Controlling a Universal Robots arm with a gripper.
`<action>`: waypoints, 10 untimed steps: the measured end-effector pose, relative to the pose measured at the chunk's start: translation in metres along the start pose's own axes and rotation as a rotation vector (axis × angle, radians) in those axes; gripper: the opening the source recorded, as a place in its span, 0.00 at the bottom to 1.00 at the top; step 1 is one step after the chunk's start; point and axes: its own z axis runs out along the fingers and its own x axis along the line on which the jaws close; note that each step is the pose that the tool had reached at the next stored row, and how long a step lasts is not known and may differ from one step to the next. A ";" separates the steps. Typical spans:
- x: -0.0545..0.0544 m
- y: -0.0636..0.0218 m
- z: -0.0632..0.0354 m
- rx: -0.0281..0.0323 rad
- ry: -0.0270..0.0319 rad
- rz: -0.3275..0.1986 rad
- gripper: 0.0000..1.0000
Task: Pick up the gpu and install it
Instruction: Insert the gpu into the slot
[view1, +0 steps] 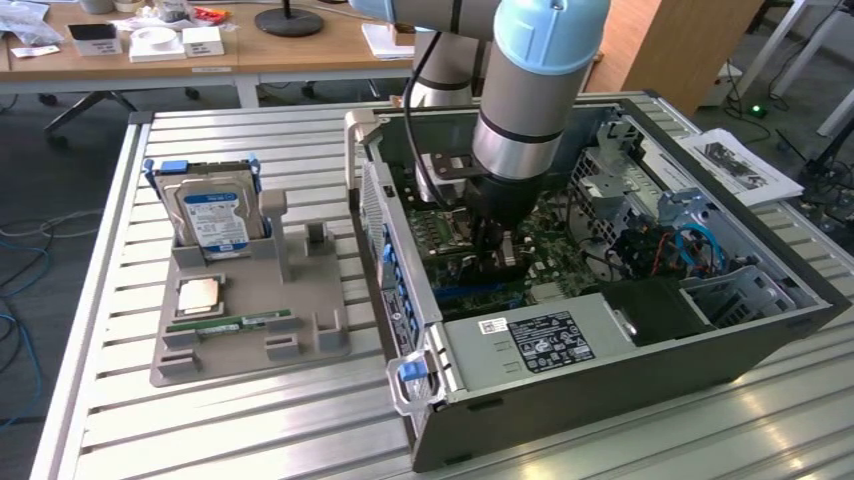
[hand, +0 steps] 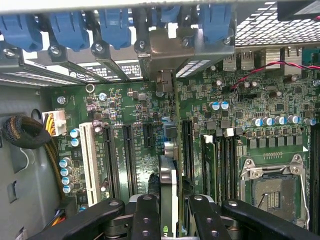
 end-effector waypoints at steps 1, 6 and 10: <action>0.000 0.0001 0.0000 0.0001 -0.0001 0.000 0.27; 0.000 0.0013 0.0000 0.0010 -0.0002 0.001 0.27; 0.000 0.0014 0.0008 0.0013 -0.0002 0.001 0.27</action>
